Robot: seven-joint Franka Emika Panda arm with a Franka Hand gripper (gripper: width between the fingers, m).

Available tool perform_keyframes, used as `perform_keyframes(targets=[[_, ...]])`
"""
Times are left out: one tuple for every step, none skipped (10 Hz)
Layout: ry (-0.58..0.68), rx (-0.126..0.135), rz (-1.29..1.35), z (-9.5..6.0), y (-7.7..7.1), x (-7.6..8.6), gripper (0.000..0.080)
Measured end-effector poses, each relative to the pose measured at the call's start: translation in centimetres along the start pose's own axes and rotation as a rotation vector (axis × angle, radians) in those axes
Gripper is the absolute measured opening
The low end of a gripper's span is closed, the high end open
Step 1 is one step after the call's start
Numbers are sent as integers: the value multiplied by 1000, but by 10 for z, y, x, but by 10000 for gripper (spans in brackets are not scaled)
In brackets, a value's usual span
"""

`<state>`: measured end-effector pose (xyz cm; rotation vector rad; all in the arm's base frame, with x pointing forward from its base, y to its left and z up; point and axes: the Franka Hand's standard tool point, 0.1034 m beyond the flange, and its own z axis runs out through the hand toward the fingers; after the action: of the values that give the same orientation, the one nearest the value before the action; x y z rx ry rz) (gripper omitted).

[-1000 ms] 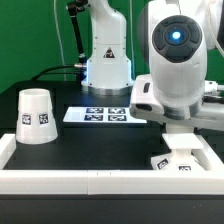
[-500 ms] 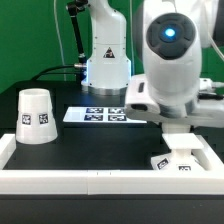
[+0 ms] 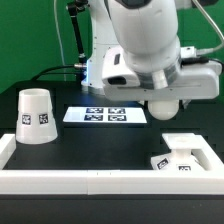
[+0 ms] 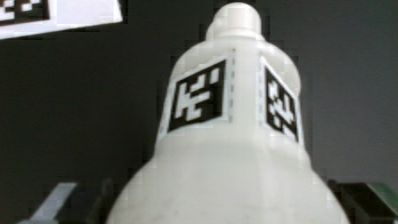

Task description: Assemble lamp

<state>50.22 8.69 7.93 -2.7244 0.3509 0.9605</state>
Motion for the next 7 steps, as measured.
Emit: perform_keyframes(targets=[[4,0,0,1,0,1,578],[86,5,-2,-3,-3,9,578],[163,7,-4,-4,-3,10,579],[206,7,-7,-4,0,10,579],[289,8,-30,-9,7,16,579],[356,10,-47,-20,9,16,579],[443,12,-61,-32,11,16,579]])
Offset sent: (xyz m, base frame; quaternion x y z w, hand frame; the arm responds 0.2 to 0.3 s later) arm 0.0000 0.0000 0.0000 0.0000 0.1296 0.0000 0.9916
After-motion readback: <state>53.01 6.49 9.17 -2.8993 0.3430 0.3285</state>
